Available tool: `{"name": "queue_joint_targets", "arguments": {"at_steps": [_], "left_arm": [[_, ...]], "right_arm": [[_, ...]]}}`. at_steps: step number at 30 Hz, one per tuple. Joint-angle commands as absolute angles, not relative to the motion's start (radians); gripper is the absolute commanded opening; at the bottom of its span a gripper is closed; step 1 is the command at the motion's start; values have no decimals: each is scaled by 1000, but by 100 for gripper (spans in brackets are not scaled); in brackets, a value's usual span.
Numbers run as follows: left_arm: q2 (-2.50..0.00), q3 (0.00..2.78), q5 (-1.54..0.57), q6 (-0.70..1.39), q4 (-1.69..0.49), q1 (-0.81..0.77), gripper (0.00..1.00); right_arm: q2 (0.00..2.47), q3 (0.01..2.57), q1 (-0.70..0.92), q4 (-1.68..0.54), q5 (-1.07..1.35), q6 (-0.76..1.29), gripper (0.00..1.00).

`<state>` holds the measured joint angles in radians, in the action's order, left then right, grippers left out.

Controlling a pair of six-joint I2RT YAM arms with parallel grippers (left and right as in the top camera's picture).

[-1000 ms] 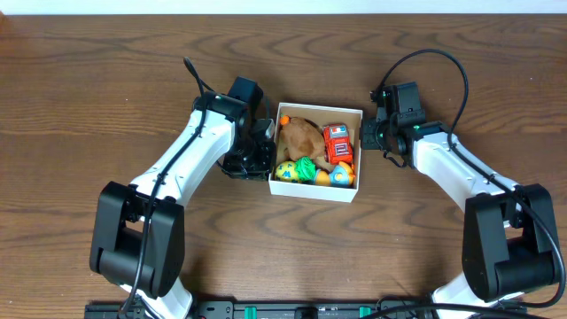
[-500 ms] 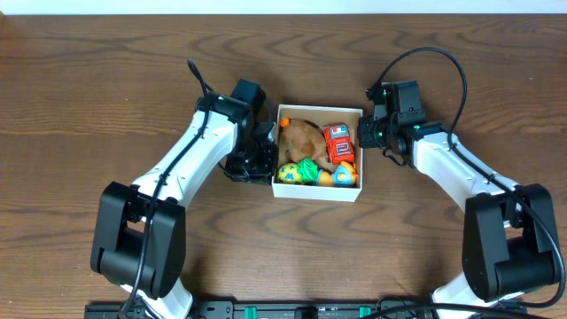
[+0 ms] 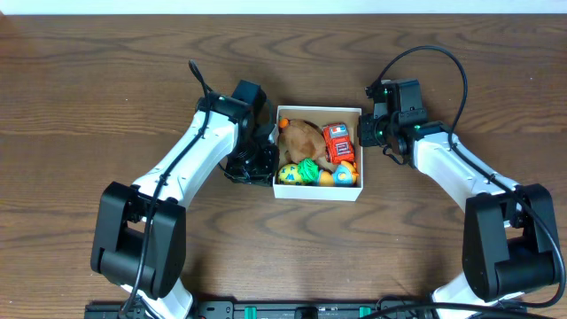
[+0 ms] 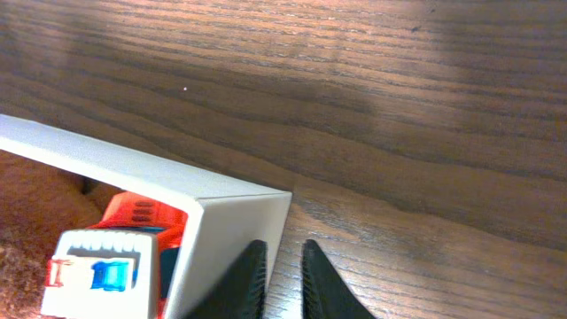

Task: Pack container

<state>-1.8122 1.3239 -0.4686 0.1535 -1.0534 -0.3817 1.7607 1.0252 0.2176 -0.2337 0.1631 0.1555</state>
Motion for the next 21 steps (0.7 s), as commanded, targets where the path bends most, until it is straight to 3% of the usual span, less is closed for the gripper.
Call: {"name": "queue_joint_targets", "arguments": {"at_steps": [1, 9, 11, 12, 13, 15, 16, 21], "left_arm": [[-1812, 1330, -477, 141, -1038, -381, 6], [-1769, 1333, -251, 138, -868, -305, 7], [-1752, 1333, -191, 138, -809, -276, 12], [-1744, 1333, -163, 138, -781, -263, 17], [-1733, 1333, -124, 138, -747, -244, 41], [-1718, 1333, -75, 138, -696, -213, 88], [-1713, 1333, -56, 138, -669, -198, 98], [-1709, 1333, 10, 138, -592, -119, 98]], "right_arm": [[1769, 1034, 206, -228, 161, 137, 20], [1699, 1137, 132, -348, -9, 101, 22], [1683, 1178, 105, -408, -12, 86, 30], [1677, 1195, 94, -439, -11, 78, 45], [1670, 1210, 82, -472, -11, 77, 67], [1654, 1219, 62, -486, -12, 77, 84], [1644, 1220, 54, -483, -12, 77, 99], [1596, 1221, 8, -464, -25, 28, 99]]}}
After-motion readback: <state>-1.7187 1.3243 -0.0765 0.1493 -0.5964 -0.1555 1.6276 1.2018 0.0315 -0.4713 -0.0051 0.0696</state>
